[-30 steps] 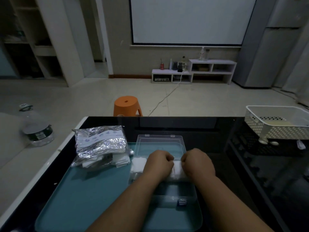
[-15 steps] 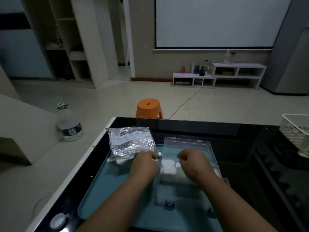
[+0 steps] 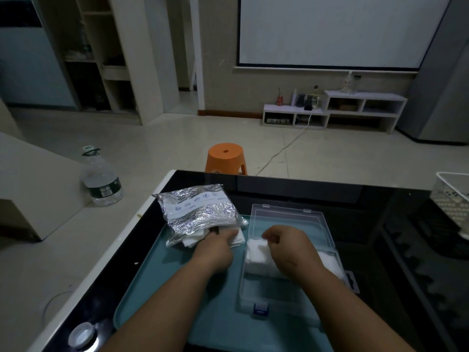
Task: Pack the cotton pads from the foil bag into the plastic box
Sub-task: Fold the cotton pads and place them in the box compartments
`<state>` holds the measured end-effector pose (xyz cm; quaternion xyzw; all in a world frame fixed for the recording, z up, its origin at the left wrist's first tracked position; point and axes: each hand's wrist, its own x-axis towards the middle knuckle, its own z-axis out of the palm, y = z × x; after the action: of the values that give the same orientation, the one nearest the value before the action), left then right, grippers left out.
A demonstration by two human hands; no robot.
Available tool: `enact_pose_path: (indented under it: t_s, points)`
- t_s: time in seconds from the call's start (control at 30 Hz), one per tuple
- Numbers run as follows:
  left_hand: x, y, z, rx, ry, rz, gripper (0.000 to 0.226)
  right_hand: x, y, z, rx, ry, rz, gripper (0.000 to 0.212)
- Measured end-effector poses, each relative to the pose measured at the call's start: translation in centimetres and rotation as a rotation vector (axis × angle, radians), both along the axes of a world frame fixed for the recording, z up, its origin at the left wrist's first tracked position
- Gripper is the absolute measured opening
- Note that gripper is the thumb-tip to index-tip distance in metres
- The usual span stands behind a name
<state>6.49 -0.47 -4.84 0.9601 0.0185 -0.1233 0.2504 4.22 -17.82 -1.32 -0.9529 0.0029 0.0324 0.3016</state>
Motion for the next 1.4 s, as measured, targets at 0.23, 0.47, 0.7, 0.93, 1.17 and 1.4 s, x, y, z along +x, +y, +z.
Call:
enact_pose_path:
  t_s: [0.23,0.47,0.7,0.93,1.17,1.4]
  points:
    - [0.6,1.5,-0.2,-0.153,-0.042,0.127,0.049,-0.3,-0.4,0.3,0.035,0.001,-0.006,0.036]
    - [0.6,1.9,-0.1,-0.232,-0.242,0.452,0.012,-0.1,-0.3,0.6,0.065,-0.009,-0.013,0.033]
    - [0.5,1.8,-0.2,-0.349,-0.223,0.485,0.019,-0.2,-0.5,0.6,0.076,0.009,-0.016,0.03]
    - [-1.3,1.5,1.1,-0.315,-0.062,0.345,0.012,-0.6,-0.3,0.9,0.067,0.03,-0.012,0.03]
    - [-2.3,1.0,3.9,-0.532,-0.102,0.394,0.031,-1.5,-0.5,1.8,0.132,0.031,-0.015,0.025]
    - [-3.3,0.5,5.1,-0.895,-0.034,0.537,0.034,-2.7,0.7,2.3,0.559,0.133,-0.065,0.012]
